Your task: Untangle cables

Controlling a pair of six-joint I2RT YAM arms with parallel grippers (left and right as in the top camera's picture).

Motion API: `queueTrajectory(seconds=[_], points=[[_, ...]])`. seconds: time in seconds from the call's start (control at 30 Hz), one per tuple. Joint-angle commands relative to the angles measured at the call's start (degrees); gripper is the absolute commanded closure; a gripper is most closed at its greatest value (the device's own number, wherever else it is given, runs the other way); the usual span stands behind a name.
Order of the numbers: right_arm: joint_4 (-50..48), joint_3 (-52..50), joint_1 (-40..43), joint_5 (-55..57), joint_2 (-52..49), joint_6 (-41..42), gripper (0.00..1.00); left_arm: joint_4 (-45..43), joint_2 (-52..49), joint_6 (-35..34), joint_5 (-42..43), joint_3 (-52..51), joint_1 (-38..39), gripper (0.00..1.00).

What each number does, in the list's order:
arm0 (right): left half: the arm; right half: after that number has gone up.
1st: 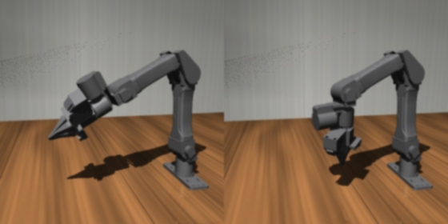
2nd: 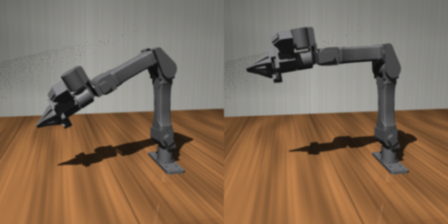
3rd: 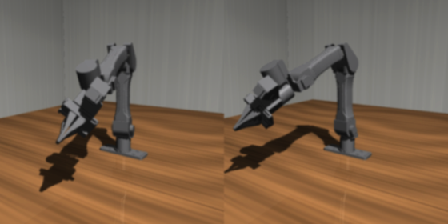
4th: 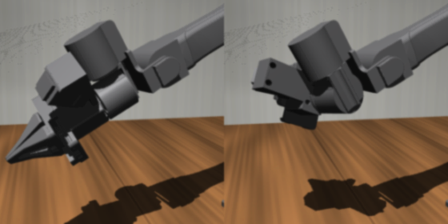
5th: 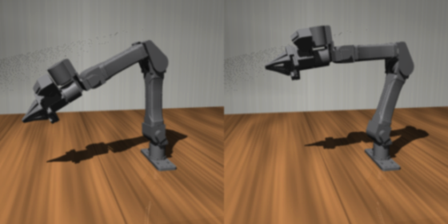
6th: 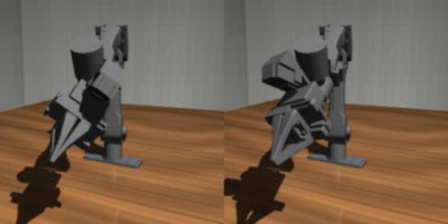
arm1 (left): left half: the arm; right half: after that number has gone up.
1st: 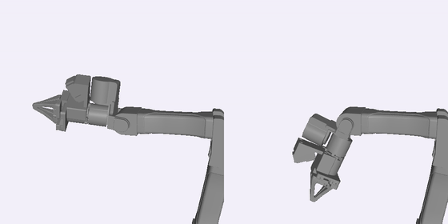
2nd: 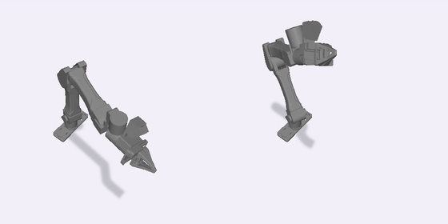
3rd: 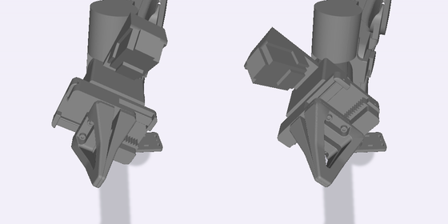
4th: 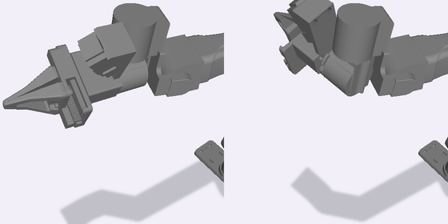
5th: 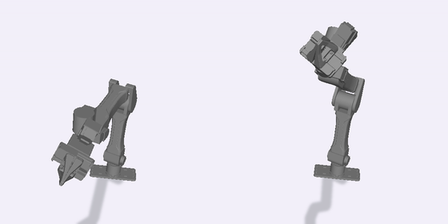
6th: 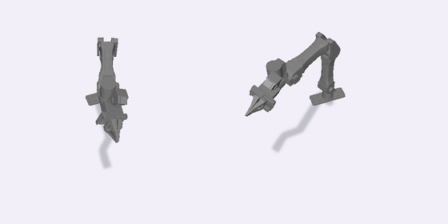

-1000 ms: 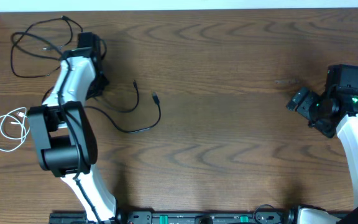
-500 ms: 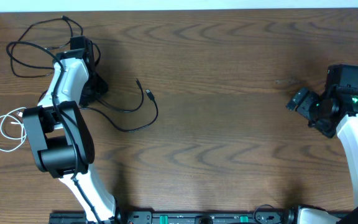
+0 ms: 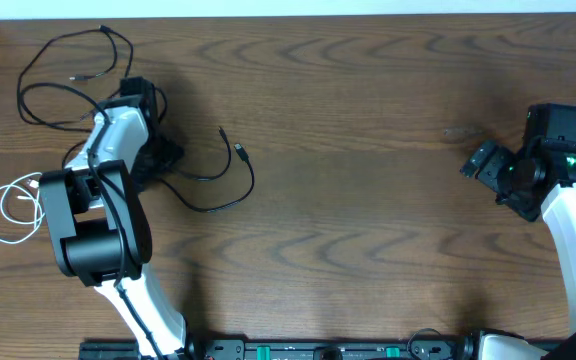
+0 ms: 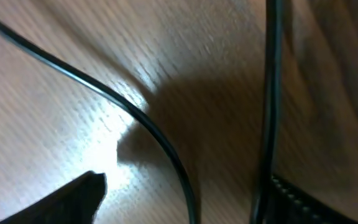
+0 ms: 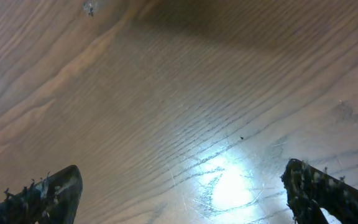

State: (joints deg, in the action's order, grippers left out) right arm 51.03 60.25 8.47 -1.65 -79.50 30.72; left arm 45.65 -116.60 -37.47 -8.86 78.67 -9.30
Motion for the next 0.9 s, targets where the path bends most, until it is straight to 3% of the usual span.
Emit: queueTrajectory(seconds=[0.0, 0.07, 0.13, 0.2, 0.33, 0.47, 0.87], points=[[0.0, -0.04, 0.55, 0.66, 0.0, -0.79, 0.01, -1.77, -0.35, -1.88, 0.96, -2.69, -0.33, 0.23], [0.0, -0.04, 0.55, 0.66, 0.0, -0.79, 0.01, -2.75, -0.33, -1.88, 0.98, -3.56, -0.33, 0.34], [-0.02, -0.04, 0.55, 0.66, 0.0, -0.79, 0.01, -3.72, -0.33, -1.88, 1.07, -4.37, -0.33, 0.5], [-0.02, -0.04, 0.55, 0.66, 0.0, -0.79, 0.01, -4.72, -0.35, -1.86, 2.36, -5.05, -0.33, 0.58], [0.0, -0.04, 0.55, 0.66, 0.0, -0.79, 0.01, -6.78, -0.35, -1.84, 8.26, -6.4, -0.33, 0.58], [0.0, -0.04, 0.55, 0.66, 0.0, -0.79, 0.01, -7.82, -0.35, -1.86, 12.26, -6.99, -0.33, 0.69], [-0.02, -0.04, 0.55, 0.66, 0.0, -0.79, 0.01, -13.16, -0.35, -3.04, 30.01, -6.99, -0.35, 0.81]])
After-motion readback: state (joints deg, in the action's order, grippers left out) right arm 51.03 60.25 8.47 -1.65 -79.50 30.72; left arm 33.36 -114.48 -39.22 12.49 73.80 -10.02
